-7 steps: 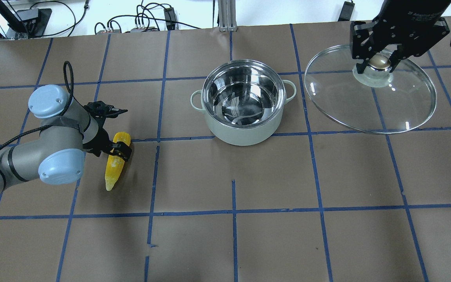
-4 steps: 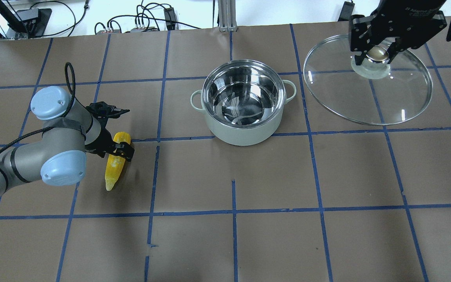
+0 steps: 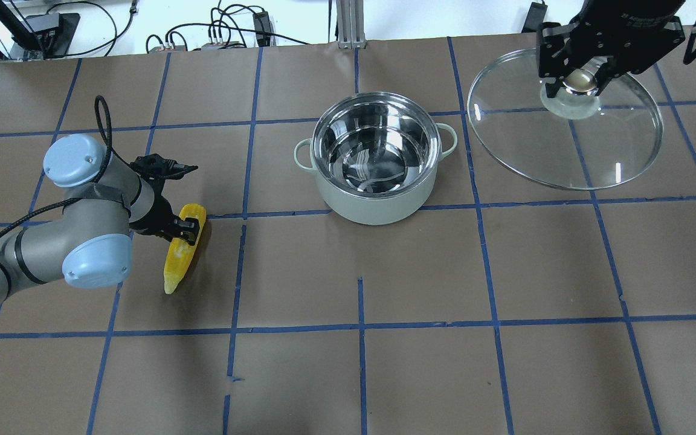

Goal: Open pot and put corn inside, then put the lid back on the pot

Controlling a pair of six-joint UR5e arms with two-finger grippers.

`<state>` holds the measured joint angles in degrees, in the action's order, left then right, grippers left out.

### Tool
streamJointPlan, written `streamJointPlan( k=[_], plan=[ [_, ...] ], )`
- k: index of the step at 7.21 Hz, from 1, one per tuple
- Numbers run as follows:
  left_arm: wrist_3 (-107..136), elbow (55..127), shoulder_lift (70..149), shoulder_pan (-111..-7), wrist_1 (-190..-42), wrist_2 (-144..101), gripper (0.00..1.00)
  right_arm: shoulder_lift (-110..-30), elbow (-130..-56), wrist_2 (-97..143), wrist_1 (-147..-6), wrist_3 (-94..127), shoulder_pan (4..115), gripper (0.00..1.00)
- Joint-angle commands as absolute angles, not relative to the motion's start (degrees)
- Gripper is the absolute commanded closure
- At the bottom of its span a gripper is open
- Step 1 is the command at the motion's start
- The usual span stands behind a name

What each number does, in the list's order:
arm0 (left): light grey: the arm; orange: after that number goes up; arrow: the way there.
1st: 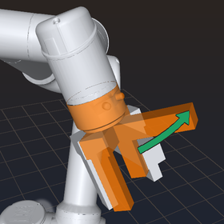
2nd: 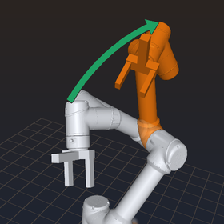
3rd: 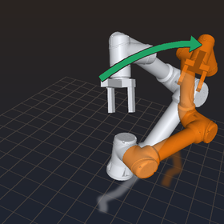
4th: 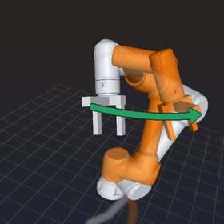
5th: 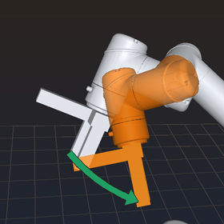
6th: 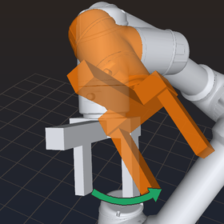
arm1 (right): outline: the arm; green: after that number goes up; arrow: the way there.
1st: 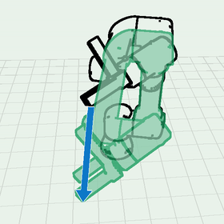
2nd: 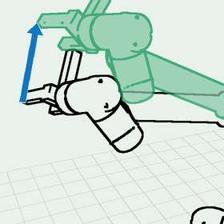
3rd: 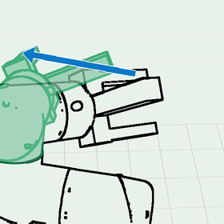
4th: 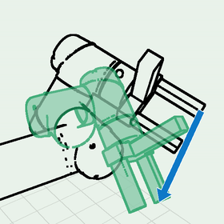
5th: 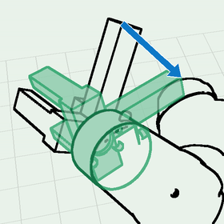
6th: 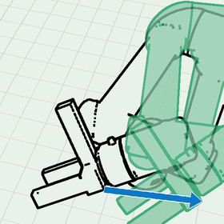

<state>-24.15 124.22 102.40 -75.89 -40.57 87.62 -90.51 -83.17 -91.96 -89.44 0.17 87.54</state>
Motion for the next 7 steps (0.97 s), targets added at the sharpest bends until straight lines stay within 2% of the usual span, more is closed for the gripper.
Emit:
streamJointPlan(
  k=[1,5,7],
  plan=[
    [-23.91,123.32,100.30,-76.20,-40.08,88.41,0.97,-90.44,-83.23,-91.93,-89.47,0.18,87.63,0.65],
    [-13.82,113.15,88.18,-81.27,-62.61,90.78,0.97,-90.53,-83.23,-91.85,-89.47,0.35,87.71,0.65],
    [-2.26,106.46,87.36,-89.34,-71.07,90.97,0.96,-90.53,-83.67,-91.93,-89.47,0.44,87.98,0.65]
  ],
)
